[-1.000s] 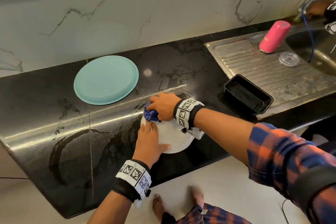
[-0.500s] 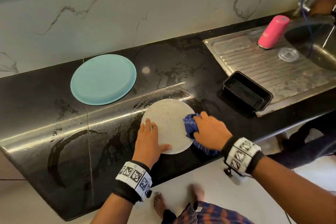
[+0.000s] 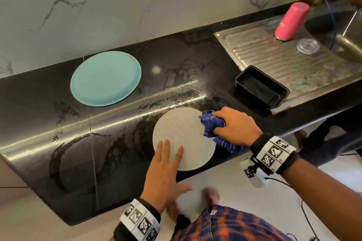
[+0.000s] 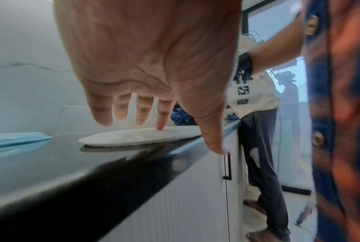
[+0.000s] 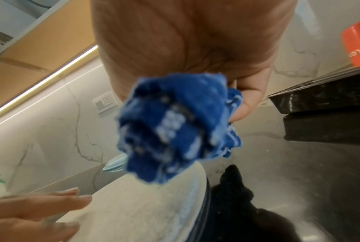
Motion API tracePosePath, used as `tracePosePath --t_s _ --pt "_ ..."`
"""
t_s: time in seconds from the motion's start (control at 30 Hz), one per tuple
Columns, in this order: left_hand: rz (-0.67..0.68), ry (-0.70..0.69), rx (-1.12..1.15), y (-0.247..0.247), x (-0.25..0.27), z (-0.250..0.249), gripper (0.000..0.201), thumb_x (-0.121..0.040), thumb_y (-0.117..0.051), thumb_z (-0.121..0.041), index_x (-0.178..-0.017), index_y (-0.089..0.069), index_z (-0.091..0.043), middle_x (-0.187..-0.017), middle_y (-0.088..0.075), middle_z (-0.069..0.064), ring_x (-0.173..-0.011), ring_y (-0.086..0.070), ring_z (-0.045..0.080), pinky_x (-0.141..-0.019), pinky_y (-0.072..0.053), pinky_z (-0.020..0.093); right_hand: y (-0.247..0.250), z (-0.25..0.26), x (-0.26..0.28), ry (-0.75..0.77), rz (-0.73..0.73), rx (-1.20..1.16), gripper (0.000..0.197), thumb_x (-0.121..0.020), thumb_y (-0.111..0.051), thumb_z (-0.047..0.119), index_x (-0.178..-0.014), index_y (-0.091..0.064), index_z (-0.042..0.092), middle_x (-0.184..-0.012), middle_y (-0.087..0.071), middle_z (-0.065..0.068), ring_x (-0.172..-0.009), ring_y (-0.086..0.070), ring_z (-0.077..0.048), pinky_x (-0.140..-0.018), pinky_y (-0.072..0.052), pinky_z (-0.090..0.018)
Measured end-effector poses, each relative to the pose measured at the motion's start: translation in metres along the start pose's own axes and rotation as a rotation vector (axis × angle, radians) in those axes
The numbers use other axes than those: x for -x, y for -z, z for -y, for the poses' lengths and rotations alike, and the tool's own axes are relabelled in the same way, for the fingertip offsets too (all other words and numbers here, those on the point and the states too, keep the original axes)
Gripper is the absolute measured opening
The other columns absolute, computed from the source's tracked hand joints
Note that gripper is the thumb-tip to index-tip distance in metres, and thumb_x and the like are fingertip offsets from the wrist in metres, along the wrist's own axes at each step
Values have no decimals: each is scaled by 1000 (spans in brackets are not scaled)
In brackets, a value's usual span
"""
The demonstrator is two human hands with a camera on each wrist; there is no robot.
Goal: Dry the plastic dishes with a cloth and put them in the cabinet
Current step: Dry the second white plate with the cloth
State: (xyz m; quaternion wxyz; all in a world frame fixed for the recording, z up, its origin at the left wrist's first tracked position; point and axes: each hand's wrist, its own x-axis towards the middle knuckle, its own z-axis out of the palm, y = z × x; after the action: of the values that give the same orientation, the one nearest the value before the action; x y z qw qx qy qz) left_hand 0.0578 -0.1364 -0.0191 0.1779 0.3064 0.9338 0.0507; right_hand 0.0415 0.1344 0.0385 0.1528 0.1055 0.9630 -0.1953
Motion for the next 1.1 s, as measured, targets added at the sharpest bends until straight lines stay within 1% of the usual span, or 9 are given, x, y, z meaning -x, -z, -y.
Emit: tracePosePath --t_s 0.1,0.17,0.3,0.43,0.63,0.77,0.93,1.03,1.1 --pt "-33 -92 -63 -10 12 -9 111 -47 -87 -65 -139 -52 -13 -149 -44 20 -138 -41 43 -105 -45 53 -3 2 0 30 -10 3 45 -85 -63 46 -129 -57 40 -110 -55 10 -100 -60 -20 -81 -45 -33" --pt "-107 -142 -93 -11 19 -12 87 -50 -92 -46 -125 -65 -11 -136 -59 14 -124 -58 37 -89 -56 50 -4 7 1 64 -19 10 47 -83 -64 47 -129 -57 41 -110 -56 12 -100 -60 -17 -81 -47 -32" --pt "-304 -227 -94 -3 33 -13 40 -81 -63 -29 -115 -71 -11 -124 -67 10 -106 -68 31 -83 -57 45 14 19 3 124 -72 -50 49 -80 -68 45 -129 -59 41 -112 -60 13 -101 -60 -15 -84 -50 -35" --pt "-515 -261 86 34 38 -9 33 -91 -57 -31 -116 -73 -15 -122 -70 2 -109 -68 19 -85 -59 34 45 27 9 210 -181 -147 49 -73 -68 47 -122 -64 41 -106 -64 14 -97 -62 -14 -83 -52 -38" --pt "-733 12 414 105 19 10 32 -95 -55 -35 -118 -71 -20 -100 -75 -7 -84 -71 11 -73 -58 32 87 35 9 296 -416 -352 58 -67 -62 53 -121 -67 33 -108 -66 13 -98 -63 -10 -88 -53 -40" --pt "-690 229 618 109 -4 46 20 -98 -59 -33 -109 -73 -22 -89 -72 -14 -80 -68 8 -71 -52 26 92 35 6 286 -474 -399 60 -65 -62 55 -121 -68 32 -111 -66 14 -99 -63 -8 -91 -52 -37" --pt "-427 534 1069 73 -26 76 9 -95 -65 -15 -90 -72 -18 -83 -74 7 -84 -72 29 -57 -60 33 69 30 -3 239 -405 -368 51 -71 -74 43 -120 -67 32 -109 -65 11 -96 -64 -12 -86 -53 -39" --pt "-344 540 880 52 -32 94 5 -87 -71 -28 -87 -75 -31 -80 -75 -3 -83 -72 22 -75 -61 43 50 29 -9 208 -343 -316 50 -72 -77 39 -121 -67 33 -109 -65 12 -96 -63 -12 -85 -52 -34" --pt "-297 538 676 51 -32 92 11 -87 -71 -30 -96 -75 -28 -84 -73 -7 -85 -69 18 -85 -56 38 37 30 -14 192 -290 -288 49 -72 -76 42 -120 -67 36 -109 -65 13 -96 -63 -12 -85 -52 -34"
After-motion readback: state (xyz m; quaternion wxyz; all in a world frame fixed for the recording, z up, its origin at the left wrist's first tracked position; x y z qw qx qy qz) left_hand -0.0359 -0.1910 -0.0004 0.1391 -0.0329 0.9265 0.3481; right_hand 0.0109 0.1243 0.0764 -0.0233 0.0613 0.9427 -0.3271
